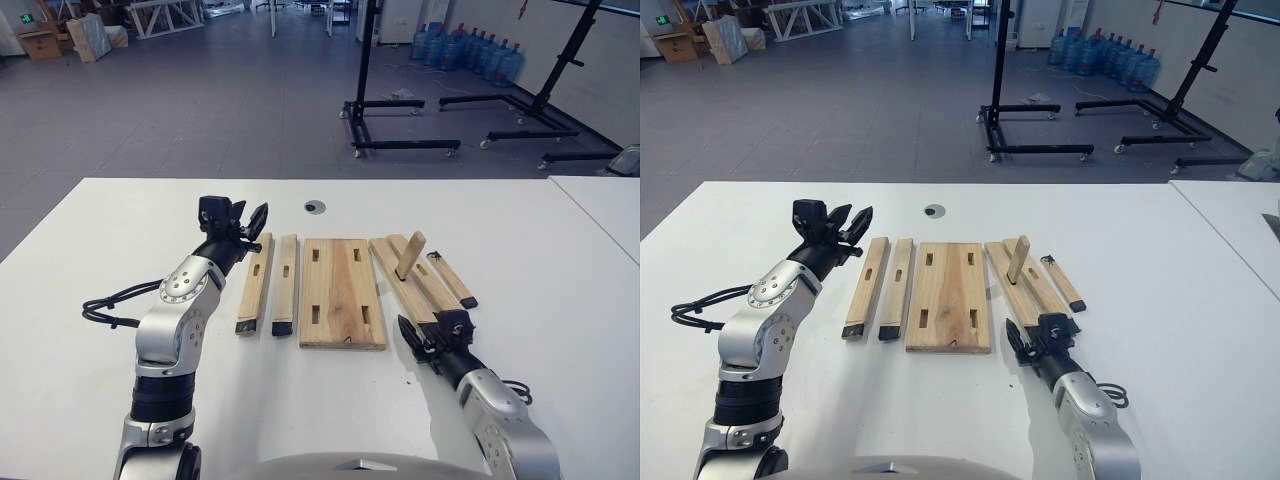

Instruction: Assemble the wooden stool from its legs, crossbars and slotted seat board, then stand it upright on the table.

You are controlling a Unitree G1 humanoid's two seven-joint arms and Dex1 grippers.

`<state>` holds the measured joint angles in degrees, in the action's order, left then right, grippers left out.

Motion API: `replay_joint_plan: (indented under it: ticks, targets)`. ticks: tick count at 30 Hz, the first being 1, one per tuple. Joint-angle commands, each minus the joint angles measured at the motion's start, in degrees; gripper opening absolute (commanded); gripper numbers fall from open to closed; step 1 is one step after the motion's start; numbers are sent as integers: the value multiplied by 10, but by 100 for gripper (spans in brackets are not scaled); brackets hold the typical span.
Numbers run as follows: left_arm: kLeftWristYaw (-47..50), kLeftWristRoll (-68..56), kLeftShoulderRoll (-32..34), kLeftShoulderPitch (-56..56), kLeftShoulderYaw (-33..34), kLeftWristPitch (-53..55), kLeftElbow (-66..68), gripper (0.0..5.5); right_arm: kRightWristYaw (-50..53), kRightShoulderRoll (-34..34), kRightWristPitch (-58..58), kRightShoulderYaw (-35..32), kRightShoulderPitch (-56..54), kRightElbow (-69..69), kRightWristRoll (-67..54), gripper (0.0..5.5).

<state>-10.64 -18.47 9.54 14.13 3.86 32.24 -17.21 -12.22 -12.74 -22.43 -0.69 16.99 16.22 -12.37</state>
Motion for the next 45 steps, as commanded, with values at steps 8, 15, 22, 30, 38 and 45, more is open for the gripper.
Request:
replay_joint_plan:
  ticks: [8,15,22,30,38,45]
  targets:
    - [4,6,4,16,9,0,12,231,2,-18,-23,25,-19,-33,50,204]
    - [28,-62,-9,102,81,51,37,231,34,12,129,-28,-79,-4,54,204]
    - [131,-445,-83,220,239,265,77,231,-9,-5,205,23,-138,49,83,204]
    - [226,-653,-62,205,190,320,74,231,-75,-6,191,88,-150,109,64,204]
    - [231,-673,-33,204,164,281,96,231,-88,2,172,115,-146,125,50,204]
    - [235,-722,-22,219,176,234,116,200,-112,1,143,130,-131,142,2,204]
